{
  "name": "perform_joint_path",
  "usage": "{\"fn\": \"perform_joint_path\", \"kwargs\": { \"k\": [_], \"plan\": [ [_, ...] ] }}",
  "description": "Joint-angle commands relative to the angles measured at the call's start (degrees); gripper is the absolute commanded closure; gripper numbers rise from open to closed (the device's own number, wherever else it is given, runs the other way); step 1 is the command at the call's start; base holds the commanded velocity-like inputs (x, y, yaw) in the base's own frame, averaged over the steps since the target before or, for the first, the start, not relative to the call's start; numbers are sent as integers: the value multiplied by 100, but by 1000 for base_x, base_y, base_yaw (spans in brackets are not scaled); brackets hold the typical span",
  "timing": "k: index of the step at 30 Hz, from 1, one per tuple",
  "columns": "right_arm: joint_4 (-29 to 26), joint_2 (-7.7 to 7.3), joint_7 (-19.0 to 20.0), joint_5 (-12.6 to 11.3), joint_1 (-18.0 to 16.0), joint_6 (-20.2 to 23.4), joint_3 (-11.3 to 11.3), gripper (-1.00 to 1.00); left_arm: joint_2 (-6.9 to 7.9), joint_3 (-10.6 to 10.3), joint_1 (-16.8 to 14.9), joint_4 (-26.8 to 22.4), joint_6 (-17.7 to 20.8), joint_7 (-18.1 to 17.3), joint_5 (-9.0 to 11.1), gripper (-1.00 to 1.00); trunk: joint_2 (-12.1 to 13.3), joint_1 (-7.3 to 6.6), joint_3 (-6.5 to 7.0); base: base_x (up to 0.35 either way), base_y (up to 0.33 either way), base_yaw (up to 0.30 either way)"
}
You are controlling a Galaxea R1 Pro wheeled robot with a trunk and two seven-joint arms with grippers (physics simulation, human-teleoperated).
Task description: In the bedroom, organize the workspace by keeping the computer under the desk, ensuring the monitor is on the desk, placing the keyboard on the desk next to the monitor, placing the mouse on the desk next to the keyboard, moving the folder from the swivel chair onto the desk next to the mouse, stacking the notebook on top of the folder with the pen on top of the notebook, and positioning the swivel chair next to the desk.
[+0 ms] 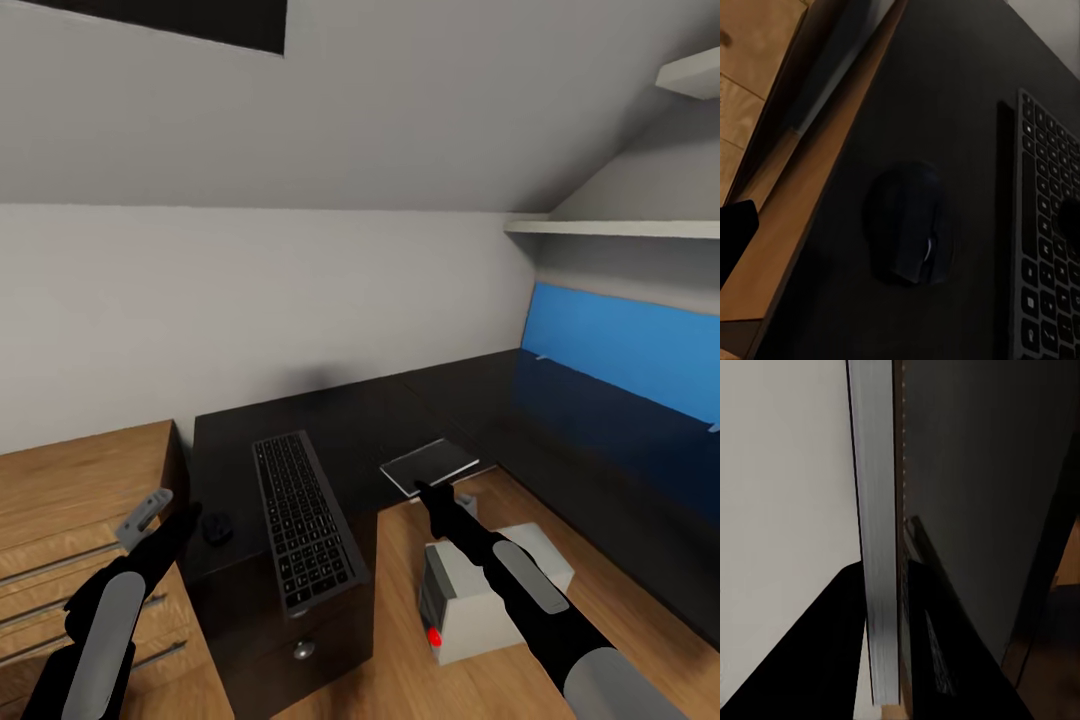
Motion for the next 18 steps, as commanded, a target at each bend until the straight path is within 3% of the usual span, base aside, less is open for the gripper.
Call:
{"fn": "perform_joint_path", "kwargs": {
  "k": [1, 18],
  "plan": [
    [2, -6, 24, -44, -5, 2, 18, 100, -4, 9, -5, -8, 22, 37, 51, -100, -45, 22, -24, 0, 0, 0],
    [2, -7, 34, -40, -4, 5, 18, 100, -13, 6, -5, -8, 16, 34, 50, -100, -687, 374, -312, 0, 0, 0]
  ]
}}
